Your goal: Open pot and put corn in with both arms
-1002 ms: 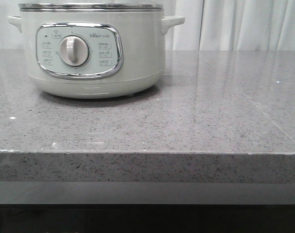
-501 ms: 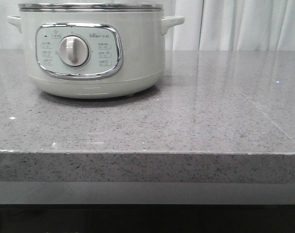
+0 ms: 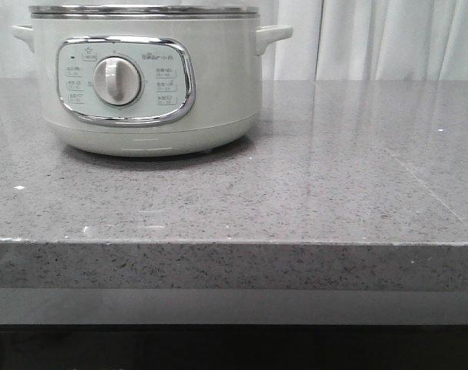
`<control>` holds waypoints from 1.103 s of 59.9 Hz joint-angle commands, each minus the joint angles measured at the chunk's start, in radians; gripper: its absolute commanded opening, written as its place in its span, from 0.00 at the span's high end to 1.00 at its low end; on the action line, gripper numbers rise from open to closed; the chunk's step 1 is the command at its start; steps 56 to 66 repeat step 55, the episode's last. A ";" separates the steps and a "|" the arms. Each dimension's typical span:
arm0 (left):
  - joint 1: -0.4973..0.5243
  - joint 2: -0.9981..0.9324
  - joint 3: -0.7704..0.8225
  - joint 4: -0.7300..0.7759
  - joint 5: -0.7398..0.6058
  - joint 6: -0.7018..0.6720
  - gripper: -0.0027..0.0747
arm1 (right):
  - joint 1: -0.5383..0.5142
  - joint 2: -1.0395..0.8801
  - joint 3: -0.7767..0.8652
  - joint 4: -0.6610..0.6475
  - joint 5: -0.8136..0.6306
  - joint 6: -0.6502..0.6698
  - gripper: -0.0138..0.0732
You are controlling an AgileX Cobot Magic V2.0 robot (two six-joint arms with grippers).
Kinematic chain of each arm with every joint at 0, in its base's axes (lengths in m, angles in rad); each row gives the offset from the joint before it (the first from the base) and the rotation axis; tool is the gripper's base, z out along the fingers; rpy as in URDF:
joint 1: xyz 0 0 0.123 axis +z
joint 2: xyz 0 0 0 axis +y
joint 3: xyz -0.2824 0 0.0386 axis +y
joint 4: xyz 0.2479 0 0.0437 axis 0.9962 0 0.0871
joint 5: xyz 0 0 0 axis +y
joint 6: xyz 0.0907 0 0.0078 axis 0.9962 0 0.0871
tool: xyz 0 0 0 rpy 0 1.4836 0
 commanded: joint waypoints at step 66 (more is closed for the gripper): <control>-0.005 -0.014 0.012 0.000 -0.085 -0.007 0.99 | -0.052 -0.022 -0.012 -0.014 -0.092 0.005 0.92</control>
